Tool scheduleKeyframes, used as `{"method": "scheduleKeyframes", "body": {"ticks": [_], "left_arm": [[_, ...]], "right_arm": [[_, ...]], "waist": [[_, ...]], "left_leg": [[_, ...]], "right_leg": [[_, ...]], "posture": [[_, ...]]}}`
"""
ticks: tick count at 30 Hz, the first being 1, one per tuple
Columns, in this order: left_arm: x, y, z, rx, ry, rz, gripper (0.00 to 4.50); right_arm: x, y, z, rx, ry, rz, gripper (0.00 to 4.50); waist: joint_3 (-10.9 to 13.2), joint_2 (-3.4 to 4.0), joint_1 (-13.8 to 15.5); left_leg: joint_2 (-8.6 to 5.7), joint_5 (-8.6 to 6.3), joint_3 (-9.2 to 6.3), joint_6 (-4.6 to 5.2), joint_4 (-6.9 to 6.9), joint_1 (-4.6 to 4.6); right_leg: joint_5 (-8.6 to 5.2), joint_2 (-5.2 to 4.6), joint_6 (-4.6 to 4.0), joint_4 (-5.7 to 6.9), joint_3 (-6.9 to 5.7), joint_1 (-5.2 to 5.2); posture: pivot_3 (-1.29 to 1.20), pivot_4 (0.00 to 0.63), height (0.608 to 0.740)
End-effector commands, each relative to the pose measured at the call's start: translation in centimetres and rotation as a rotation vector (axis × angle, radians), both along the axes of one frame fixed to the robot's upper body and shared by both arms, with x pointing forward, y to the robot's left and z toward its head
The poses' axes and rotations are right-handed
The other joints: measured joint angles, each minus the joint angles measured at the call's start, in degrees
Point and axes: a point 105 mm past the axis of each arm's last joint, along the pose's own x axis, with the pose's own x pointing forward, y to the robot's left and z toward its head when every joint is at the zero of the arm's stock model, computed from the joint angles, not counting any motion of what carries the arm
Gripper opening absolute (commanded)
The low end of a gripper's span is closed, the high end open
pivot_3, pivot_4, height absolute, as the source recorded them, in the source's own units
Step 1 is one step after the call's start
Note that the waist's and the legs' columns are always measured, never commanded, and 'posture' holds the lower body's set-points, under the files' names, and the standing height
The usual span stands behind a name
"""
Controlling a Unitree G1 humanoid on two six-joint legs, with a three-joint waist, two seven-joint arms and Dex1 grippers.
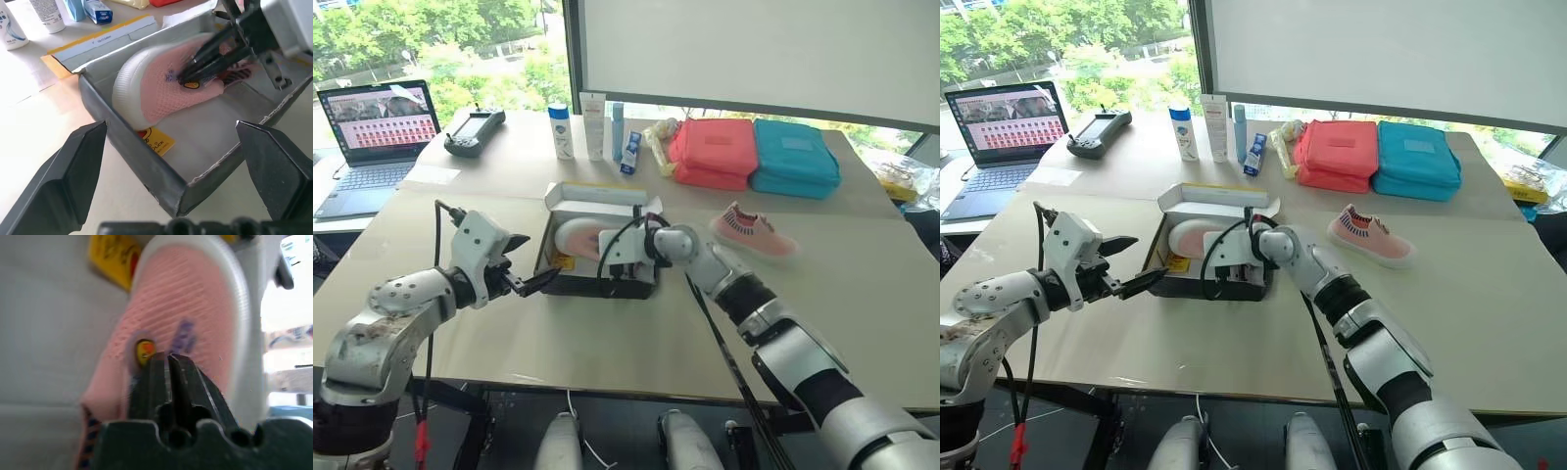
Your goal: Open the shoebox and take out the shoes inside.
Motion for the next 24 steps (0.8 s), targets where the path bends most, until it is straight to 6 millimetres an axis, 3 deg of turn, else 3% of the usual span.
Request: {"method": "scheduleKeyframes", "body": {"ticks": [1,6,9,14,18,21,24], "left_arm": [[-0.1,-0.1,1.1,0.012,-0.046,-0.003,4.5],[0.0,-0.2,1.1,0.011,-0.047,-0.007,4.5],[0.0,-0.2,1.1,0.011,-0.046,-0.01,4.5],[0.3,-0.5,1.0,0.008,-0.045,-0.022,4.5],[0.6,-0.6,1.1,0.008,-0.047,-0.029,4.5],[0.7,-0.7,1.1,0.009,-0.048,-0.033,4.5],[0.7,-0.7,1.2,0.01,-0.049,-0.036,4.5]], "right_arm": [[0.2,-0.5,0.0,-0.003,-0.001,-0.015,0.04],[0.3,-0.5,1.0,0.054,0.001,-0.022,0.04],[-0.6,0.1,3.6,0.238,0.16,-0.006,0.04],[-3.0,0.2,5.9,0.292,0.317,0.068,1.41],[-4.7,0.4,5.1,0.227,0.375,0.094,2.79],[-5.4,0.5,4.2,0.175,0.368,0.104,2.79],[-4.7,0.6,3.0,0.122,0.3,0.077,2.79]], "waist": [[0.0,-0.01,0.01],[0.0,-0.01,0.04],[0.0,0.0,0.09],[0.01,0.0,0.03],[0.01,0.0,0.05],[0.01,0.0,0.05],[0.01,0.0,-0.07]], "left_leg": [[0.0,0.0,0.0,0.0,-0.01,0.0],[0.0,0.0,0.0,0.0,-0.01,0.0],[0.0,0.0,0.0,0.0,-0.02,-0.01],[0.03,0.0,0.0,0.0,-0.04,-0.03],[0.04,0.0,0.01,0.0,-0.09,-0.03],[0.04,-0.01,0.01,-0.01,-0.1,-0.03],[0.03,-0.01,0.02,-0.01,-0.1,-0.04]], "right_leg": [[0.0,0.0,0.0,0.0,0.0,-0.01],[0.0,-0.01,0.0,-0.01,0.0,-0.01],[0.0,-0.01,0.0,-0.01,0.0,-0.02],[-0.01,0.02,0.01,0.01,0.0,-0.04],[-0.04,0.03,-0.01,0.0,0.0,-0.1],[-0.05,0.03,-0.02,-0.02,0.0,-0.11],[-0.05,0.02,-0.02,-0.03,0.0,-0.12]], "posture": [[0.0,0.15,0.74],[0.0,0.15,0.74],[0.0,0.15,0.74],[0.0,0.15,0.74],[0.0,0.15,0.74],[0.0,0.15,0.74],[0.0,0.15,0.74]]}}
